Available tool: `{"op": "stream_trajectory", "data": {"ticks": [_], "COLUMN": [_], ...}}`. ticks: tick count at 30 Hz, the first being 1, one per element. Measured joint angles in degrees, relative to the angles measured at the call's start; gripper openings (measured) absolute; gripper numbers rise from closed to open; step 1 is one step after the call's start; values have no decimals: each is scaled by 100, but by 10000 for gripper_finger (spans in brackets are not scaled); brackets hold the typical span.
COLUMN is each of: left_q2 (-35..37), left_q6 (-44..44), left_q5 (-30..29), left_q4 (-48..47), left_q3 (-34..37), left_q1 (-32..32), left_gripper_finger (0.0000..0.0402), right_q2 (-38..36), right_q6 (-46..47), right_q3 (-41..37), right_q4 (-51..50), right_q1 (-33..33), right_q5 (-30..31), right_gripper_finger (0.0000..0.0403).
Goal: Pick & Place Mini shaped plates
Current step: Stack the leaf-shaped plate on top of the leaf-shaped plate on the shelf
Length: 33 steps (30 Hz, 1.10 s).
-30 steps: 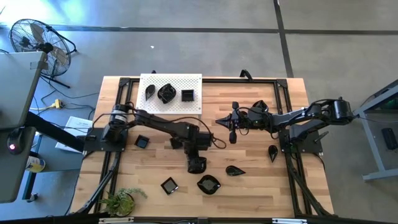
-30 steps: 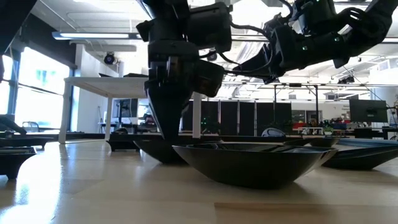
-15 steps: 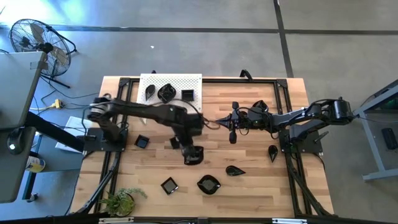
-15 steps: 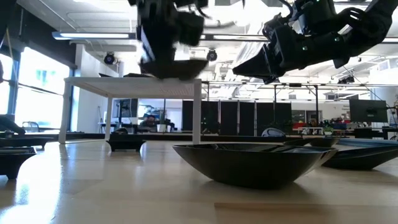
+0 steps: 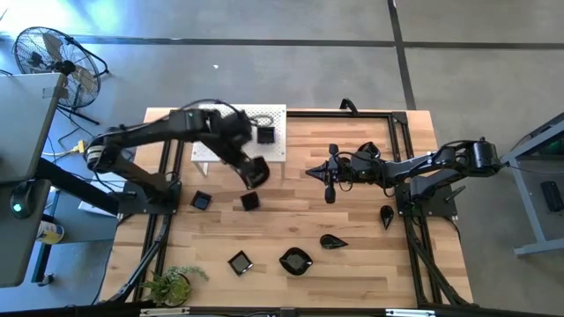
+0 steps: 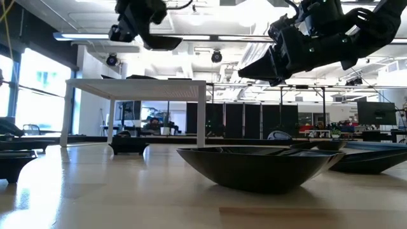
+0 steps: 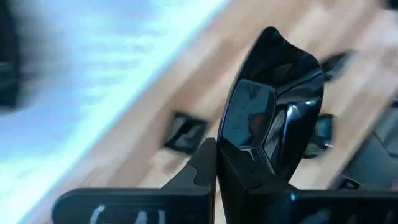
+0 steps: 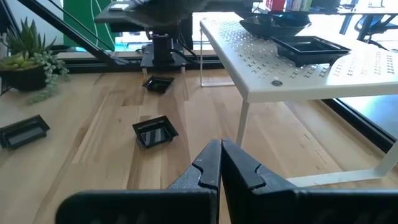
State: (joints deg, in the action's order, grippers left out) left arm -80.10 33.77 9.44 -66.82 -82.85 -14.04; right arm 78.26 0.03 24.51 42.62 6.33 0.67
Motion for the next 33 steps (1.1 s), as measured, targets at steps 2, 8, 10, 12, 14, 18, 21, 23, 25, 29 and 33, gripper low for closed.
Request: {"op": "stream_trajectory", "data": {"ticks": [2, 8, 10, 12, 14, 18, 21, 23, 25, 29, 33], "left_q2": [144, 319, 304, 282, 300, 293, 295, 292, 229, 76, -13], "left_q6": [3, -265, -385, -523, -731, -1003, -1133, -1233, -1252, -1304, -1301], "left_q5": [-59, 77, 116, 150, 196, 281, 319, 335, 381, 403, 384], "left_q4": [-266, -419, -438, -460, -471, -492, -494, -505, -497, -529, -473], "left_q3": [21, 1, -2, 15, 10, 9, 9, 9, 4, 5, 5], "left_q1": [-335, -1438, -1825, -2191, -2504, -2995, -3155, -3197, -3212, -3209, -3211], "left_gripper_finger": [1, 1, 1, 1, 1, 1, 1, 1, 1, 1, 1], "right_q2": [-1, 0, -1, -1, 0, 0, -2, 0, -2, 0, 0], "right_q6": [-1, 0, 0, 0, -2, 0, 0, 0, -2, -1, 0], "right_q3": [0, 0, 1, 1, 0, 0, 0, 0, 0, 0, 0], "right_q4": [-5, -31, -39, -37, -41, -40, -38, -40, -40, -40, -40], "right_q1": [0, -1, -1, -1, 0, 0, 0, -2, -2, -1, -1], "right_q5": [0, 0, 0, -1, 0, 0, 0, 0, 0, 0, 0], "right_gripper_finger": [0, 0, 0, 0, 0, 0, 0, 0, 0, 0, 0]}}
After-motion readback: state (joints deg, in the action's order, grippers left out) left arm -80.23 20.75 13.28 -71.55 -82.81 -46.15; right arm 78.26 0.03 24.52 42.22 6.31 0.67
